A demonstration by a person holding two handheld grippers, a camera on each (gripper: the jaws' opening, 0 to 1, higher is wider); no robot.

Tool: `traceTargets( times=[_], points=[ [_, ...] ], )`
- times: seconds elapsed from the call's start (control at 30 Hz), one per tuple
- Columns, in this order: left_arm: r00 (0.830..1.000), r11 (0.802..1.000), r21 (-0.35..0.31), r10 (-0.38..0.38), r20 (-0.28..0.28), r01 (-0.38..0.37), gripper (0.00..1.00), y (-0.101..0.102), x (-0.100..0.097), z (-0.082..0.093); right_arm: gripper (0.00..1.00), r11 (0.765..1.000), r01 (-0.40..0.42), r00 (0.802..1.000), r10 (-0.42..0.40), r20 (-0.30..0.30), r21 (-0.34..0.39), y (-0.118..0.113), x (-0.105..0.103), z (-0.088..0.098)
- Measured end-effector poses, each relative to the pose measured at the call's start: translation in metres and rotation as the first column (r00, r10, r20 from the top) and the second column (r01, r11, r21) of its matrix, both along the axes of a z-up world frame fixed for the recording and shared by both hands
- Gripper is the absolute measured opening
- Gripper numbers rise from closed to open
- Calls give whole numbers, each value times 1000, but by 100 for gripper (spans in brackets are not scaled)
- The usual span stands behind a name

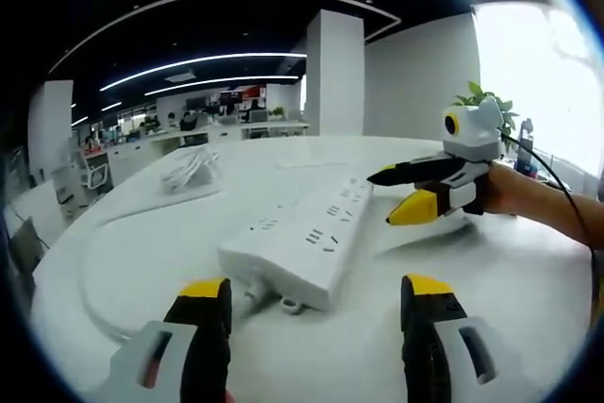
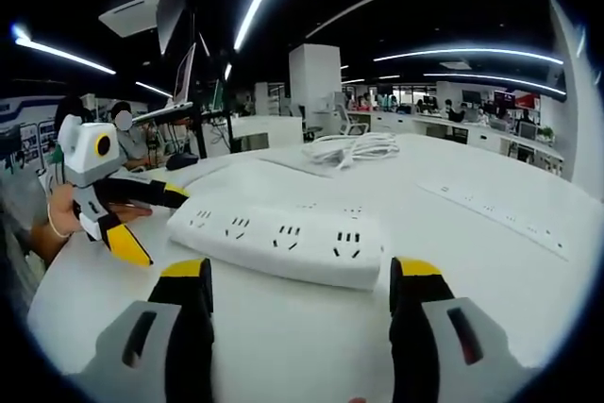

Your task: Straighten the power strip on the desk, plug the charger into it

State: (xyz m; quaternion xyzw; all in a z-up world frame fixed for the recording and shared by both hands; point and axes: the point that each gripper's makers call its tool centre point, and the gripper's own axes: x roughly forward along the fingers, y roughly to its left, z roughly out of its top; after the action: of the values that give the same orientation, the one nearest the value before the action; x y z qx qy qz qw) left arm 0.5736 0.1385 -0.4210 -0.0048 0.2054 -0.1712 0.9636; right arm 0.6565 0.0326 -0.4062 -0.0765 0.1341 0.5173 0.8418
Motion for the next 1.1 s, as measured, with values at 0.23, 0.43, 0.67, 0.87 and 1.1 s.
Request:
traceTargets(
  times=[0.23, 0.43, 0.67, 0.87, 1.1],
  points=[
    [1000, 1000, 6, -12, 0, 12, 72, -1, 1, 0, 76, 1000, -7, 1000, 7, 0, -4, 2, -3, -1],
    [1000, 1000, -2, -15, 3, 15, 69, -1, 1, 0, 75, 1000, -12, 1000, 12, -1, -5, 5, -4, -3],
    [999, 999, 44, 30, 15, -30, 57, 6, 6, -1, 73, 1000, -11, 1000, 11, -3, -8, 4, 0, -5],
    [999, 999, 27, 30, 16, -30, 57, 5, 6, 0, 71, 1000, -5, 1000, 5, -2, -3, 3, 0, -5],
    [999, 999, 21, 28, 17, -28, 57, 3, 7, 0, 68, 1000, 3, 1000, -3, 3, 2, 1, 2, -4]
  ],
)
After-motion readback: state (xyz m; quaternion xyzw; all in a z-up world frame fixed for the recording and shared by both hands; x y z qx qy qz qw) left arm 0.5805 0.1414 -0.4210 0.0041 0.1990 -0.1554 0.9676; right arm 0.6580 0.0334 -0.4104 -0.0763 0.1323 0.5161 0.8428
